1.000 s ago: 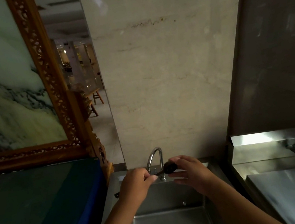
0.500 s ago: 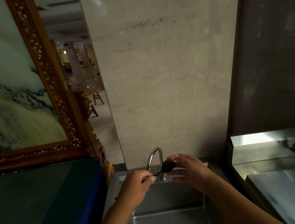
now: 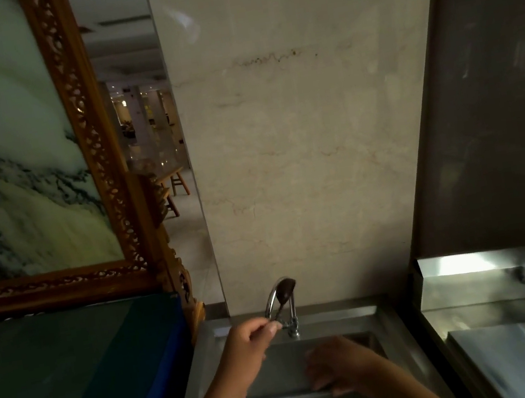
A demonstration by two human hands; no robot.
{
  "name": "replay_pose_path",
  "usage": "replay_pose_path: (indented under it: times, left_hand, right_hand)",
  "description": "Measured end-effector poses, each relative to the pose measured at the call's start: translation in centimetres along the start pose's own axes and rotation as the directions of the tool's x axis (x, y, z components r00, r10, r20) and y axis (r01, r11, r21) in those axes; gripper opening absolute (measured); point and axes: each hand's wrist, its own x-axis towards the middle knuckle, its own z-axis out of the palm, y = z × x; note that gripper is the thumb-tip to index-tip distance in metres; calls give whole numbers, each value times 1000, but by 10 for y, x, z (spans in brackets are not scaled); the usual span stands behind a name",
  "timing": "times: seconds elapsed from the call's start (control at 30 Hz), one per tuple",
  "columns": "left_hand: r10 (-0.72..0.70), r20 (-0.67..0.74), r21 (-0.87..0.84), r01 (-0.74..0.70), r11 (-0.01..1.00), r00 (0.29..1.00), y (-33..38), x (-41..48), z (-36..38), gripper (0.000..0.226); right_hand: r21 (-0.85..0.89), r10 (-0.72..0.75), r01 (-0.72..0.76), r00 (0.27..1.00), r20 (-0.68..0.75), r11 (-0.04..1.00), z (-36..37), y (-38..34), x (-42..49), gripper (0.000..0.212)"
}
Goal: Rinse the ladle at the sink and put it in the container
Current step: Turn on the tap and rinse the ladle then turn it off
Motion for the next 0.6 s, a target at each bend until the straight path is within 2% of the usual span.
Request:
replay_pose_path:
  times: [0.07,0.1,0.23,0.33,0.4,0.5,0.6]
  left_hand:
    - [-119,-31,-290,105,951,992,3,-2,10,19]
    - [-156,-41,-384,128,915,987,3,-2,13,20]
    - [-245,-30,-649,168,742,969,6,-4,18,26]
    - [-264,-42,-741,147,655,964,2,-4,15,34]
    - [-271,-50,-761,139,634,961,-2,-4,14,30]
    - [-287,-53,-784,138,605,957,-5,-5,12,25]
    - [-312,-34,-818,153,555,950,-6,-9,12,22]
  right_hand:
    - [32,-15,11,993,116,999,7,-8,-6,16]
    - [28,-51,47,991,123,998,9,-14,-8,15]
    - [-220,-275,291,956,101,931,17,-31,-13,9]
    - [-438,-384,368,922,56,820,17,-34,-14,6]
    - [-567,-453,379,891,12,731,14,-33,-15,18]
    - [-597,-551,413,832,-59,688,11,-30,-19,31]
    - [-639,-637,439,764,-105,631,8,-31,-20,31]
